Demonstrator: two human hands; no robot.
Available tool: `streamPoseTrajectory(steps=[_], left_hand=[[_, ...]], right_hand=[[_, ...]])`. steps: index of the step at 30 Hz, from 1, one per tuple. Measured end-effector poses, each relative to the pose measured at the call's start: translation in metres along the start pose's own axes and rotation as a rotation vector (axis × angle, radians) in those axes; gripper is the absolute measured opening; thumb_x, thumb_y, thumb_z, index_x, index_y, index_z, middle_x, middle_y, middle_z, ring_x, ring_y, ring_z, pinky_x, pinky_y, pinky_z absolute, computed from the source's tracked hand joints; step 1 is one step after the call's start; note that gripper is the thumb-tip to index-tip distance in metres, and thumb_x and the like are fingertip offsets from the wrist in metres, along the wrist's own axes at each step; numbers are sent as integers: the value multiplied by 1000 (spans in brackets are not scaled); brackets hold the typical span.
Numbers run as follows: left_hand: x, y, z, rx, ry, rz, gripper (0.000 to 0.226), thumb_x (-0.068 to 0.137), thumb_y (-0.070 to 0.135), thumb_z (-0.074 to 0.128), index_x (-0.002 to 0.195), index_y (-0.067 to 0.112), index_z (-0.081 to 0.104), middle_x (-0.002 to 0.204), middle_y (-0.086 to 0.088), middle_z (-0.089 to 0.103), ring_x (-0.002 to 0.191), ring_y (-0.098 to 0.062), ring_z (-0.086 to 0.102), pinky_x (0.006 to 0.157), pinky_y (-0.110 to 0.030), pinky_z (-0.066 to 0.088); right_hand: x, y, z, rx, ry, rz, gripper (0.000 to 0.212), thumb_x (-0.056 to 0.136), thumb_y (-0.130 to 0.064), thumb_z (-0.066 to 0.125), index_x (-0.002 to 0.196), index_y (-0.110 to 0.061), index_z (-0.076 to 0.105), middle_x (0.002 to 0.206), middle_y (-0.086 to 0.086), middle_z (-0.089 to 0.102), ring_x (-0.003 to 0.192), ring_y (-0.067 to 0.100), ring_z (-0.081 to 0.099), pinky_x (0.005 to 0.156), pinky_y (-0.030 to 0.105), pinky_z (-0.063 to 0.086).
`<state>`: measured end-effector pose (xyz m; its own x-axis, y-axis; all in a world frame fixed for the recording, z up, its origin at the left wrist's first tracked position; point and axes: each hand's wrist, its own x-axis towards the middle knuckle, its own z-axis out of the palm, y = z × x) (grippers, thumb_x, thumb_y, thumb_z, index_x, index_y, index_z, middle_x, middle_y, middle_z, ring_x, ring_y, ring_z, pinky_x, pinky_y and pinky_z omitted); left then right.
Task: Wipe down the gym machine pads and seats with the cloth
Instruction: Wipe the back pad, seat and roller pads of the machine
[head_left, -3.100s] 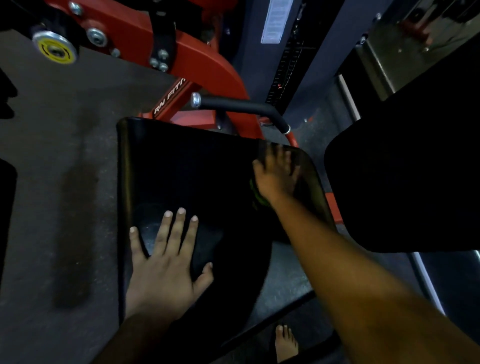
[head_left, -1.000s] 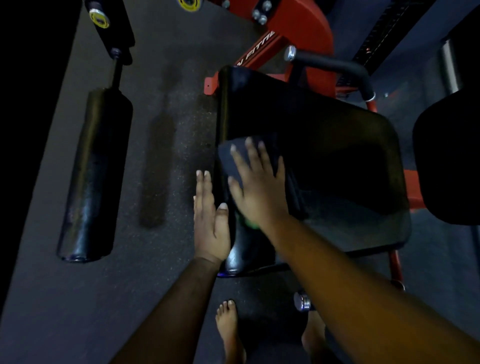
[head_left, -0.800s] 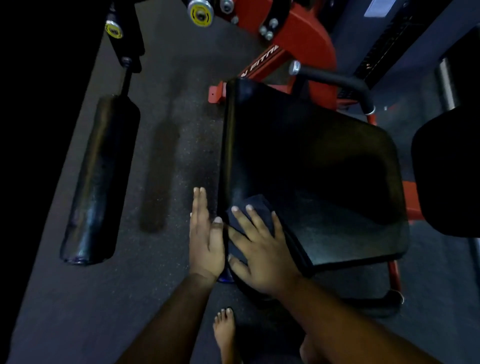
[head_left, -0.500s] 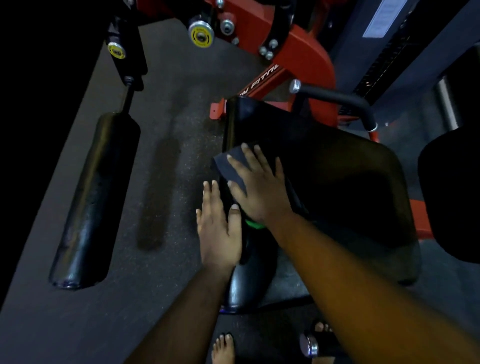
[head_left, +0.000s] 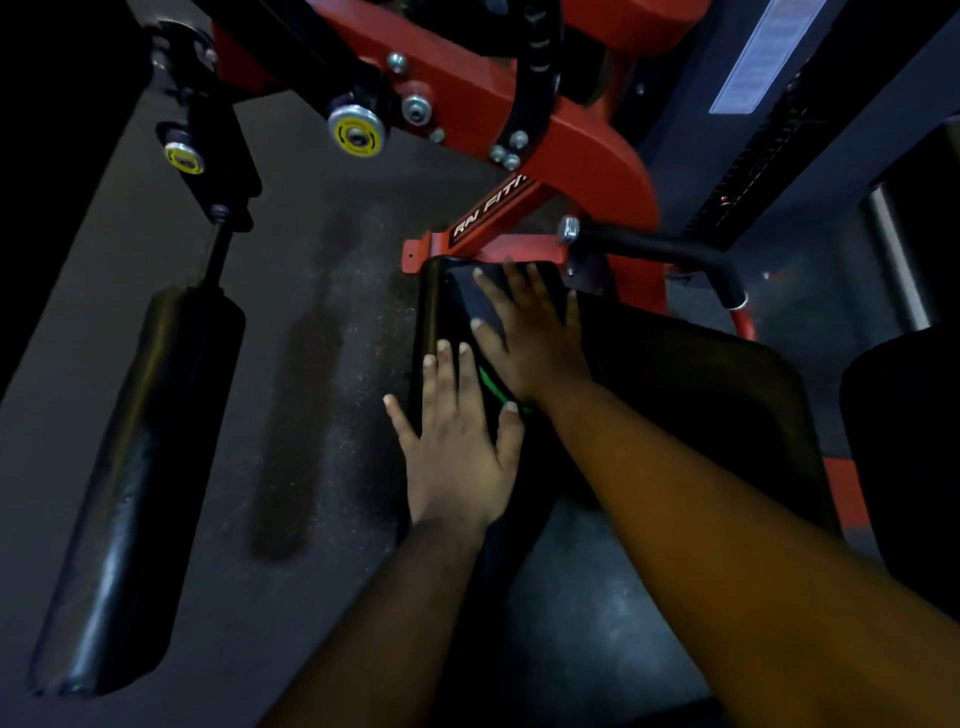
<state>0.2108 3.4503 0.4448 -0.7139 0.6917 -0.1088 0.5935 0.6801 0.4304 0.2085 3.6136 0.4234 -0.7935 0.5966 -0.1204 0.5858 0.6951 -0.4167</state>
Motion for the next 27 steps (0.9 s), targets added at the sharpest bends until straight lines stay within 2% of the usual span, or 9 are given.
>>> streamPoseTrajectory(steps=[4, 7, 11, 13, 15, 17, 21, 24, 27], left_hand=[[12, 2, 4, 138, -29, 9, 79, 97, 61, 14, 163, 22, -2, 171, 1, -10, 156, -16, -16, 123, -62, -8], [11, 2, 5, 183, -32, 21, 80, 96, 63, 19, 164, 23, 4, 171, 0, -8, 157, -18, -15, 123, -63, -5], [13, 5, 7, 221, -47, 17, 83, 95, 66, 23, 164, 22, 9, 171, -3, -5, 158, -22, -11, 123, -64, -2], [13, 6, 8, 261, -48, 6, 84, 95, 67, 25, 164, 21, 9, 172, -4, -4, 158, -24, -9, 123, -65, -1], [12, 8, 8, 289, -57, -2, 86, 95, 67, 27, 164, 20, 9, 171, -6, -4, 158, -26, -7, 123, -66, 0], [13, 9, 8, 300, -65, 4, 86, 94, 66, 29, 164, 19, 10, 171, -8, -3, 158, -27, -5, 123, -66, 1], [14, 8, 8, 315, -63, 19, 86, 93, 64, 32, 164, 20, 12, 171, -8, -1, 158, -28, -4, 122, -66, 3], [13, 5, 10, 317, -43, 27, 86, 93, 66, 31, 164, 20, 12, 172, -7, -2, 158, -27, -5, 123, -65, 2], [13, 5, 11, 314, -29, 36, 86, 93, 67, 31, 164, 20, 12, 171, -8, -2, 158, -27, -5, 123, -65, 2]], right_hand=[[21, 16, -7, 23, 19, -48, 64, 101, -56, 43, 159, -44, 21, 170, -3, 20, 157, 20, 12, 123, 60, 1], [11, 50, -13, -31, 13, -24, 68, 95, -64, 32, 159, -43, 23, 167, -1, 28, 155, 22, 21, 123, 60, 10], [-35, 164, -31, -77, 6, 295, 77, 91, -70, 16, 160, -37, 24, 168, -2, 26, 156, 21, 17, 122, 59, 13], [-52, 193, -35, -63, 3, 486, 74, 94, -67, 20, 161, -35, 20, 170, -2, 17, 158, 21, 7, 122, 64, 7], [-48, 174, -27, -25, 26, 618, 67, 100, -58, 33, 162, -35, 18, 172, -1, 11, 158, 22, 2, 121, 66, 4], [-36, 120, -14, -2, 32, 582, 68, 102, -54, 38, 162, -35, 15, 172, 0, 7, 158, 23, 2, 122, 65, 4], [-41, 46, -2, -25, 22, 201, 73, 95, -63, 24, 162, -38, 13, 172, -1, 8, 158, 24, 5, 122, 60, 6], [-49, 97, -15, -30, -33, 69, 73, 93, -67, 19, 161, -42, 13, 172, -5, 8, 158, 20, 4, 123, 57, 8], [-68, 190, -30, -88, 25, 343, 74, 93, -67, 18, 161, -38, 17, 172, -3, 12, 158, 19, 6, 123, 60, 10]])
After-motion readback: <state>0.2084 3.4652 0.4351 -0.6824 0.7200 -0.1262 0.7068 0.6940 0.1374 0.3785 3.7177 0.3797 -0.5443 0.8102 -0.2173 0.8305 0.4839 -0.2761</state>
